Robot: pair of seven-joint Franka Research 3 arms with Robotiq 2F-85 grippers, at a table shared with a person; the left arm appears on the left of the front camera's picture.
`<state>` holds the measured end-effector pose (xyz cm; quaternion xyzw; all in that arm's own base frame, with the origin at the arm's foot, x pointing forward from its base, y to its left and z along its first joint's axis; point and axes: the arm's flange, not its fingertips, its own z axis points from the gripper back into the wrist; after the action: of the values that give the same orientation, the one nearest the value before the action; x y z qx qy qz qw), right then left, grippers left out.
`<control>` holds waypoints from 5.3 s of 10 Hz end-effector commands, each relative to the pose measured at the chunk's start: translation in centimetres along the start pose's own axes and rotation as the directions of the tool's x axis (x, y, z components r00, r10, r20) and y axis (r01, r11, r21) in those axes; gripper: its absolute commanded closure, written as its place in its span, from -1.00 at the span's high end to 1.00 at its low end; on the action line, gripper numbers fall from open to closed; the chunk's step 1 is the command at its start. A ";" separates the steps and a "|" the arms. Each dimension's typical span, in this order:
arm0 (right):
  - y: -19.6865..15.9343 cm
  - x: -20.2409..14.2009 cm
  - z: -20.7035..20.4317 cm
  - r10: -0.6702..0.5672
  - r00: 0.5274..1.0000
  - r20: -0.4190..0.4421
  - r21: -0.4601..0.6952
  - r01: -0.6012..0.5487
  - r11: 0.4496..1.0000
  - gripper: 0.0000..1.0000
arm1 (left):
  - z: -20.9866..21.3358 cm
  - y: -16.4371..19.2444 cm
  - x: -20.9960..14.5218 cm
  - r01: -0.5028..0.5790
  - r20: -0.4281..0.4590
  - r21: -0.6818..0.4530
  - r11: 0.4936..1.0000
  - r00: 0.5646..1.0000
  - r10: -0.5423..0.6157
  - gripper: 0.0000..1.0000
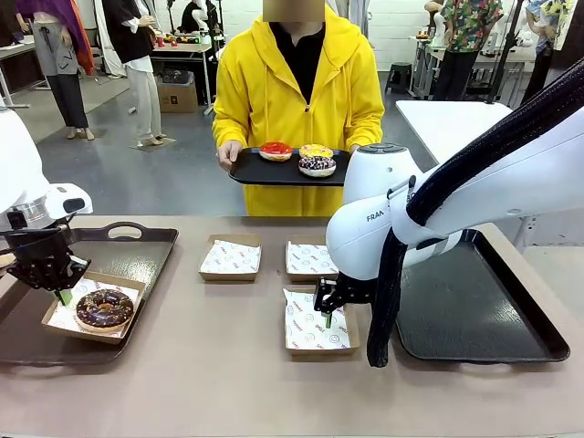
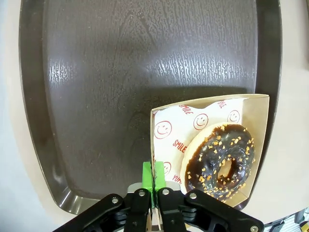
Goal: Individually package the donuts and arrange them on the tray.
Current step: Place the picked Paper togo box on the Handle tray while simultaneously picking up another Paper togo box from the table with the other hand.
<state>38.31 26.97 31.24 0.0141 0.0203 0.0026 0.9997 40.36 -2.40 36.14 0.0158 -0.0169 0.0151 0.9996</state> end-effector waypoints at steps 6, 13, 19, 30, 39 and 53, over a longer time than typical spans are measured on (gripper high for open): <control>0.8 0.4 -0.4 -0.014 1.000 0.022 -0.012 0.014 1.000 -1.00 | 0.2 -0.1 0.1 0.032 0.025 -0.005 0.999 0.999 -0.032 0.22; 0.7 0.5 -0.4 -0.025 1.000 0.013 -0.013 0.025 1.000 -1.00 | 0.2 -0.1 0.1 0.031 0.009 -0.012 0.999 0.999 -0.031 1.00; 0.2 -2.7 4.6 0.018 1.000 -0.006 -0.031 -0.018 0.999 -1.00 | 3.7 2.3 -2.1 0.085 -0.018 -0.319 0.944 0.995 -0.096 1.00; -2.5 7.7 22.4 -0.088 0.995 0.042 0.088 0.084 0.993 -1.00 | 6.7 23.9 -5.2 -0.004 0.063 -0.913 0.409 0.986 0.151 1.00; -1.4 11.6 20.2 -0.045 0.998 0.047 0.076 0.041 0.996 -1.00 | 5.9 24.7 -5.4 -0.046 0.036 -0.925 0.377 0.977 0.208 1.00; -1.4 11.6 20.2 -0.045 0.998 0.047 0.076 0.041 0.996 -1.00 | 5.9 24.7 -5.4 -0.046 0.036 -0.925 0.377 0.977 0.208 1.00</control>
<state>50.96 25.19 50.85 0.0494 -0.0043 -0.0183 0.9986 34.26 21.80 42.64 -0.5354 -0.0939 0.0827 0.8353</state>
